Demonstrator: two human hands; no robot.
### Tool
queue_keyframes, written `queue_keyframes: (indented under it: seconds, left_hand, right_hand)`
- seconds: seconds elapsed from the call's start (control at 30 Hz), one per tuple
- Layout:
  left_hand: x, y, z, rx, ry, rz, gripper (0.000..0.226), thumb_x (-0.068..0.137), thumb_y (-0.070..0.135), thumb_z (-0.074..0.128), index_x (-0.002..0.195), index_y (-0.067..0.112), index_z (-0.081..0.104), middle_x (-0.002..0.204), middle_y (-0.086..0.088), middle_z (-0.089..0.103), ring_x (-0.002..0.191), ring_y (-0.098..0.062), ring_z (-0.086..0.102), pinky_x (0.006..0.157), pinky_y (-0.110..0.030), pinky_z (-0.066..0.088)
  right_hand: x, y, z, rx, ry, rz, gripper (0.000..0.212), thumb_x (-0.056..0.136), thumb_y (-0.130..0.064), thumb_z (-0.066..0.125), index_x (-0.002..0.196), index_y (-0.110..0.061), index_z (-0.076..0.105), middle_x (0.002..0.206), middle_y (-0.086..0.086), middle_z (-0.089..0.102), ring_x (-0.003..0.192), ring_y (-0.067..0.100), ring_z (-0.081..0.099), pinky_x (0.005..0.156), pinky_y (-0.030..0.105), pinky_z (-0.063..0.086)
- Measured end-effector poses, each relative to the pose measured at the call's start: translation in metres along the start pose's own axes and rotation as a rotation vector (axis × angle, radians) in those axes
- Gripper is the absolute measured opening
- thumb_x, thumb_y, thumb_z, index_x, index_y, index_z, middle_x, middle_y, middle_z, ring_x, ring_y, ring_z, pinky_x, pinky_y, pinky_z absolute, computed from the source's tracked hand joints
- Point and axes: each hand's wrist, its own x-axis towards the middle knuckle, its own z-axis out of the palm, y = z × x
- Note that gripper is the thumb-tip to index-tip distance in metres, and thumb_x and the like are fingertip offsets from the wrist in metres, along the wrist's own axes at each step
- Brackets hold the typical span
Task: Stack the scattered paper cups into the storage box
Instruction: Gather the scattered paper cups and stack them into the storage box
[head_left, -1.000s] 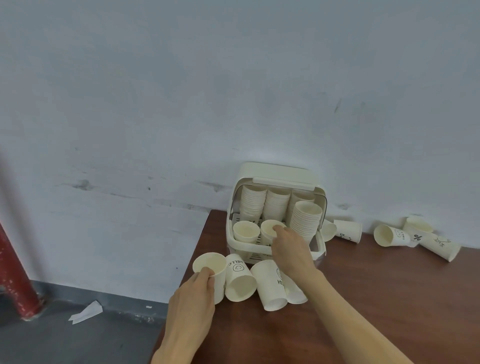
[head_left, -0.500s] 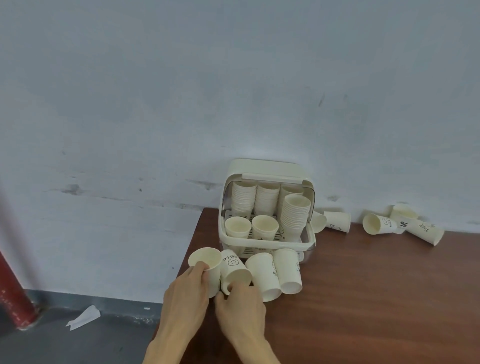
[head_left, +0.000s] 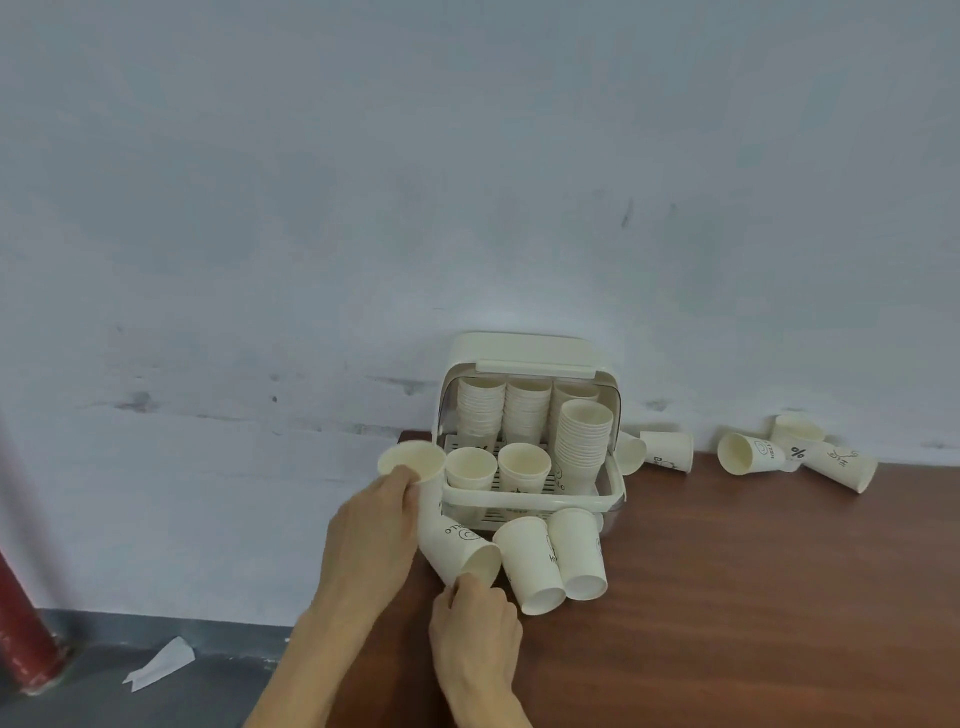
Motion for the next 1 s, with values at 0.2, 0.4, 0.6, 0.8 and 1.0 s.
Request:
queue_keyframes:
  seconds: [0.2,0.4,0.6,0.8,1.0]
  left_hand:
    - [0.058,0.026,0.008,-0.051,0.011,0.082,0.019,0.1,0.019,0.038,0.096,0.013,0.056,0.079,-0.004,0.061,0.074,-0.028,0.054,0.062,-0.038,0.042]
    - [0.085,0.034,0.035,-0.051,-0.021,0.08,0.021,0.099,0.018,0.038,0.1,0.011,0.058,0.088,-0.008,0.066,0.081,-0.03,0.058,0.066,-0.04,0.048]
    - [0.09,0.023,0.062,0.011,-0.087,0.078,0.022,0.1,0.021,0.037,0.095,0.013,0.057,0.087,-0.007,0.066,0.08,-0.029,0.06,0.066,-0.042,0.05]
    - [0.089,0.008,0.08,0.106,-0.228,0.031,0.03,0.096,0.026,0.039,0.108,0.021,0.066,0.103,-0.008,0.068,0.092,-0.029,0.061,0.076,-0.04,0.052]
    - [0.078,0.006,0.08,0.148,-0.348,-0.007,0.027,0.095,0.024,0.041,0.105,0.022,0.067,0.109,-0.009,0.065,0.095,-0.03,0.059,0.076,-0.037,0.05]
  right_hand:
    - [0.001,0.003,-0.003,0.011,0.041,-0.041,0.026,0.099,-0.03,0.033,0.102,-0.019,0.056,0.101,0.004,0.067,0.096,0.025,0.062,0.067,0.032,0.033]
    - [0.001,0.008,-0.011,0.083,0.129,-0.167,0.021,0.099,-0.028,0.034,0.097,-0.02,0.054,0.094,0.001,0.068,0.082,0.023,0.059,0.065,0.032,0.035]
    - [0.01,0.008,-0.017,0.101,0.324,-0.241,0.005,0.079,-0.021,0.06,0.074,-0.024,0.059,0.058,-0.004,0.06,0.052,0.016,0.058,0.046,0.026,0.028]
    - [0.029,0.009,-0.035,0.019,0.436,-0.295,0.013,0.071,-0.02,0.061,0.062,-0.022,0.052,0.049,-0.004,0.053,0.042,0.015,0.049,0.042,0.025,0.023]
    - [0.054,0.014,-0.063,0.077,0.469,-0.324,0.009,0.086,-0.018,0.056,0.079,-0.016,0.062,0.063,0.001,0.063,0.056,0.027,0.058,0.048,0.036,0.041]
